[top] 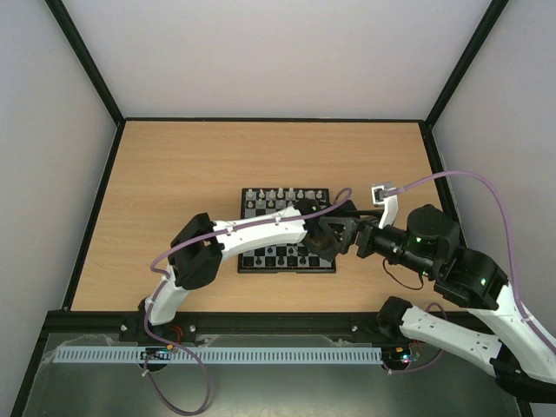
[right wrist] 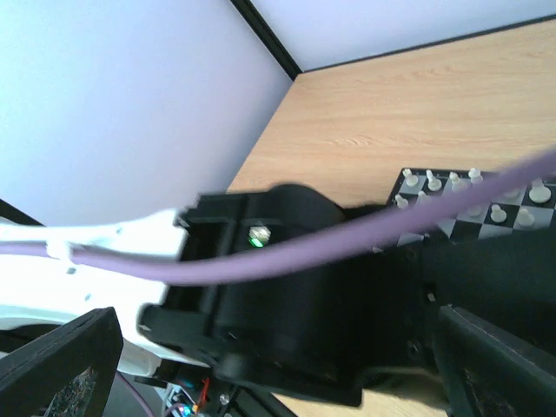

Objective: Set up the chess pieces on the board
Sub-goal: Place the chess piece on the chessboard.

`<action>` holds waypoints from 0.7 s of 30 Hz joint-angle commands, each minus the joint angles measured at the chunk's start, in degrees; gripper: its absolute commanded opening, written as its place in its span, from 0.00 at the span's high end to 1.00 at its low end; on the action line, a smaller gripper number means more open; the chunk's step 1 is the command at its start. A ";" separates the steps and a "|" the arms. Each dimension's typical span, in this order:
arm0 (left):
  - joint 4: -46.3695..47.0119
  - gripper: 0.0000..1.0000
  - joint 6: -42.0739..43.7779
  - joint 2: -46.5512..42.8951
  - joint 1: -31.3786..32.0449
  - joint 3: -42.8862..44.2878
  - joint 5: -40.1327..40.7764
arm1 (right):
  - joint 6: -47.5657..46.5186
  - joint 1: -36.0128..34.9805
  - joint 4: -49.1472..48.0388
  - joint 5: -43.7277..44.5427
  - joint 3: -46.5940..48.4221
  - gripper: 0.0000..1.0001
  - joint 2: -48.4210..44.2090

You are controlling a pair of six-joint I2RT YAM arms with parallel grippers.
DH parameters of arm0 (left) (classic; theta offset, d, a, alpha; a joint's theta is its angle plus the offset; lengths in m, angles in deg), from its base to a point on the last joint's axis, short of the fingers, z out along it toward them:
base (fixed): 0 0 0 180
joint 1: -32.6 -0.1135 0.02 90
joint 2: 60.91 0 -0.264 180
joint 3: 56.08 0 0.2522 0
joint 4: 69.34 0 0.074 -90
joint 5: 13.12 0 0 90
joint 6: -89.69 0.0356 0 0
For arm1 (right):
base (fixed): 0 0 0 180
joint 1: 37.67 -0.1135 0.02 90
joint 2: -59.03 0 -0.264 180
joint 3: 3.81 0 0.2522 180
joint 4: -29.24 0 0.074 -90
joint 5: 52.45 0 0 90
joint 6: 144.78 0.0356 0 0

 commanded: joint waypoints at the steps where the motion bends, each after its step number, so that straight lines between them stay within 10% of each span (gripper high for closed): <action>1: 1.31 0.86 0.03 1.52 1.88 -2.18 -2.08 | -0.35 0.26 -1.30 -0.73 2.13 0.01 -1.29; 21: 3.68 0.86 0.16 6.53 2.19 -2.16 -1.05 | -0.55 0.33 -1.83 0.55 1.39 0.01 -2.72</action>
